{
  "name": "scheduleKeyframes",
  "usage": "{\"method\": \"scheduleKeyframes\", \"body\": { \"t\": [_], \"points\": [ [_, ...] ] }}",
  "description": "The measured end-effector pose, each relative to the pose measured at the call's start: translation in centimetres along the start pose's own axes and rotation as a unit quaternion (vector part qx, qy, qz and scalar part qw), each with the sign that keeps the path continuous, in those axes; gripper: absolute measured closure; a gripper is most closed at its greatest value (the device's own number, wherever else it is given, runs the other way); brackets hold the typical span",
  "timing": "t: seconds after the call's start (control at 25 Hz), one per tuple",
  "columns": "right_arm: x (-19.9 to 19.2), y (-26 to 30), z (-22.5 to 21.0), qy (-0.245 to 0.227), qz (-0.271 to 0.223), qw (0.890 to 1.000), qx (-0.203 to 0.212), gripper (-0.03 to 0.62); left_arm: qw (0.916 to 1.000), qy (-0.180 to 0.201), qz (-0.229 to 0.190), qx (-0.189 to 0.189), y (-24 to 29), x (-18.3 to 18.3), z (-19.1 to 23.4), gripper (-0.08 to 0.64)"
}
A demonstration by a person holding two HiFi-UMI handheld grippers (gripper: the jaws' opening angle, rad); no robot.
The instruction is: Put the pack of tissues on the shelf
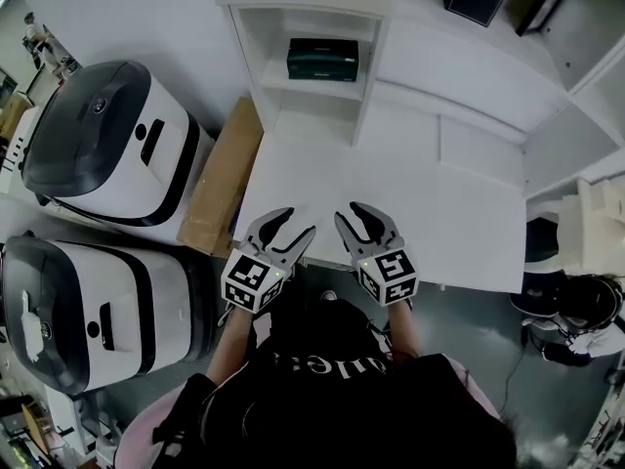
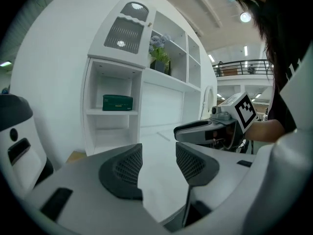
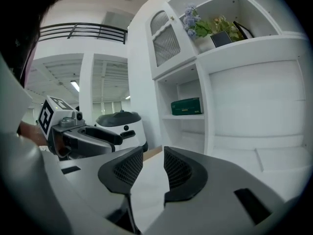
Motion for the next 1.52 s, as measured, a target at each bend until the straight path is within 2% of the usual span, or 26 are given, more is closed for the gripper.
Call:
{"method": "scheduleKeyframes", "body": {
  "t": [0.36, 0.96, 1.28, 1.52],
  "points": [
    [-1.2, -2.6, 1.6, 0.014, -0.012, 0.999, 0.029, 0.476, 0.9995, -0.002, 0.007, 0.031, -2.5, -0.8, -3.2, 0.334],
    [0.0, -4.3, 5.4, 0.007, -0.027, 0.999, 0.026, 0.514, 0.9987, 0.000, -0.035, 0.038, -7.5, 0.7, -2.6, 0.348],
    [-0.2, -3.9, 9.9, 0.008, -0.017, 1.000, 0.017, 0.517, 0.9993, 0.003, -0.036, 0.014, -11.3, -0.3, -1.7, 0.463],
    [-0.3, -4.2, 12.0, 0.005, -0.011, 1.000, 0.002, 0.517, 0.9992, -0.003, -0.040, -0.007, -13.0, -1.0, -1.2, 0.510]
  ]
}}
Point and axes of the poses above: the fingertips, and each gripper's own axes: y forward along the fingers, z to its left, x out of its top, the point moved 3 cm from there along -y, backward along the fingers, and after that the axes turned 7 degrees about -x, right-handed, at the moved point
